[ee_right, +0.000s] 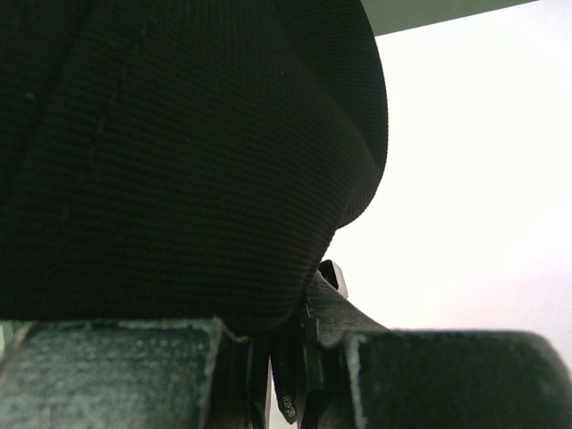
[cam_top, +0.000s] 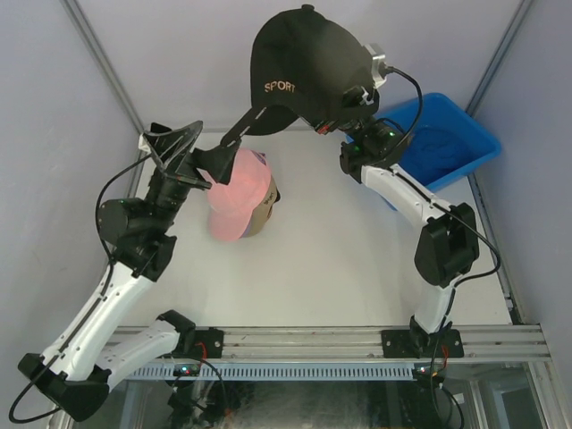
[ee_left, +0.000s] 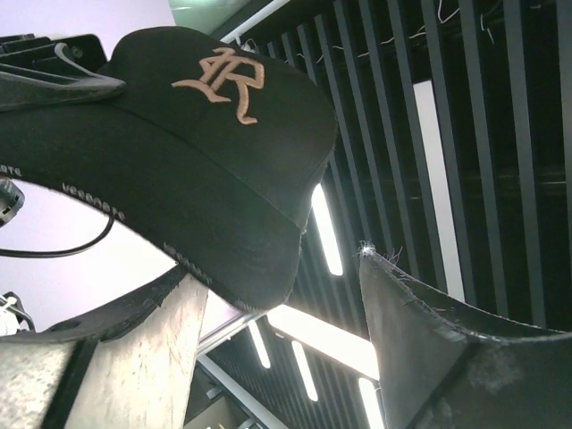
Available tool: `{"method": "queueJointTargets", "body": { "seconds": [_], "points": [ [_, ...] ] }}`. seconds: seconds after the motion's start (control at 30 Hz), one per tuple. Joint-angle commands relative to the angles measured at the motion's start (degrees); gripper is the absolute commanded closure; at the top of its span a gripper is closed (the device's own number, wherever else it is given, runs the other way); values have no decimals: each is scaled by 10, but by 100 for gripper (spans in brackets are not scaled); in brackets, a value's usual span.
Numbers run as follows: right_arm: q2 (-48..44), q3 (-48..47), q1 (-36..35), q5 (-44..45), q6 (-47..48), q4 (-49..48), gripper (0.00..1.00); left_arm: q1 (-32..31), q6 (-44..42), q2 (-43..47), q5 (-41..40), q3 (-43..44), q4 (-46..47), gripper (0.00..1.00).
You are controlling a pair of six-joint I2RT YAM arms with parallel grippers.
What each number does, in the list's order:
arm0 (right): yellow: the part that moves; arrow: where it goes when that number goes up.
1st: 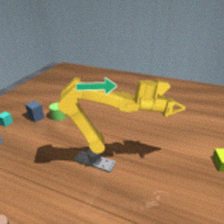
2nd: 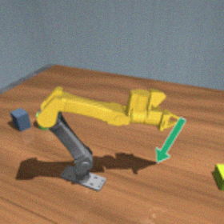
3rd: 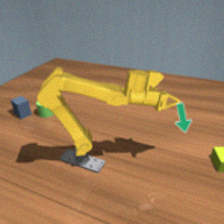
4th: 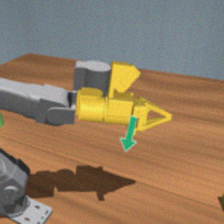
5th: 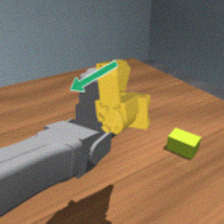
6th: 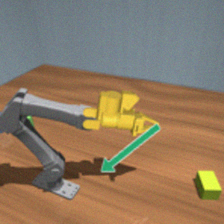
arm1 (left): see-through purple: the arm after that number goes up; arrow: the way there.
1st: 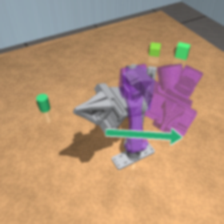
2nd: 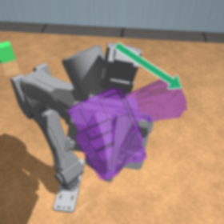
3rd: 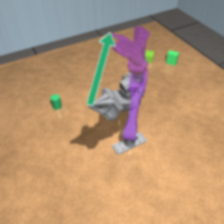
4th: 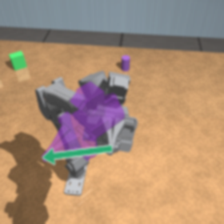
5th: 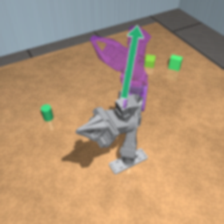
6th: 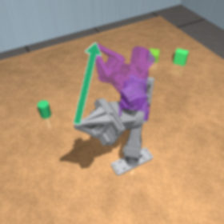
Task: Stack the hats
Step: Stack the hat on the hat.
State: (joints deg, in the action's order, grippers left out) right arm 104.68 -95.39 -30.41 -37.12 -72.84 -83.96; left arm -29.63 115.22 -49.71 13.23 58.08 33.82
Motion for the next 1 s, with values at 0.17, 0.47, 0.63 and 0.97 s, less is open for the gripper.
{"method": "queueJointTargets", "body": {
  "seconds": [0.17,0.47,0.63,0.97],
  "points": [
    [37,-77,-44,-30,-15,-27,100,-3,35,-25,20,34,52,32],
    [51,-85,-70,-32,-34,-27,100,-2,61,-56,-12,-6,159,100],
    [50,-36,-55,21,-90,-26,99,14,22,-70,-16,-5,201,100],
    [-14,198,-1,124,-177,-26,69,75,-292,30,-87,-9,-105,100]
  ]
}}
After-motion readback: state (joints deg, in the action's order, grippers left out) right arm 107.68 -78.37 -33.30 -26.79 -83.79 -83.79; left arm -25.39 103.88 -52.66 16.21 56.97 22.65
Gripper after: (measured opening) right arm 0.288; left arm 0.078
